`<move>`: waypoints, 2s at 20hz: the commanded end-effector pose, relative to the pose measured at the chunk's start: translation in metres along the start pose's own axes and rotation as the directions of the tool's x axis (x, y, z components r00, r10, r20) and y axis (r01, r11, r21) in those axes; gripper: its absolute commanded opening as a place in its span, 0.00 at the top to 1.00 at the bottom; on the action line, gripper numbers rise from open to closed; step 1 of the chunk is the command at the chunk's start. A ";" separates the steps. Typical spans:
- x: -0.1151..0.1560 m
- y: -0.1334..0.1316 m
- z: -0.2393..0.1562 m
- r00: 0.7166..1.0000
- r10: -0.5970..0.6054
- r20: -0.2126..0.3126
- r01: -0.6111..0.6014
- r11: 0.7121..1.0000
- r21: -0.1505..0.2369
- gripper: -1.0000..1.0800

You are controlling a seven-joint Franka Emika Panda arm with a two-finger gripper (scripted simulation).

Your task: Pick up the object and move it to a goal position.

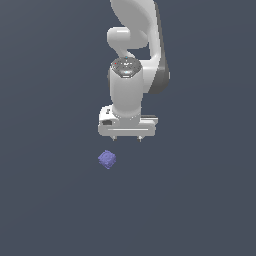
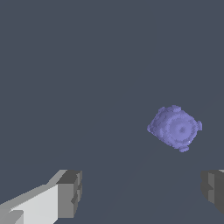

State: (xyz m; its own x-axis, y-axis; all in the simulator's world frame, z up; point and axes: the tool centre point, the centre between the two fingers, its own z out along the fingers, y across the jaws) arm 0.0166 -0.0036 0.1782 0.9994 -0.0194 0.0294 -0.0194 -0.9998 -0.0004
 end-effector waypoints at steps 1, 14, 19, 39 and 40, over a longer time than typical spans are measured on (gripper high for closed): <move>0.000 0.000 0.000 1.000 0.000 0.000 0.000 1.000 0.000 0.04; 0.003 -0.020 -0.015 0.999 -0.051 -0.011 0.052 0.999 0.015 0.04; 0.005 -0.013 -0.009 1.000 -0.011 -0.007 0.011 1.000 0.016 0.04; 0.019 0.075 0.073 0.869 0.494 0.024 -0.493 0.870 -0.006 0.04; 0.019 0.079 0.076 0.860 0.510 0.024 -0.510 0.860 -0.008 0.04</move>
State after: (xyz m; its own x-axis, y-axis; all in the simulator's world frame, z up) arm 0.0361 -0.0770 0.1075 0.8675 -0.4974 0.0015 -0.4974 -0.8675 -0.0090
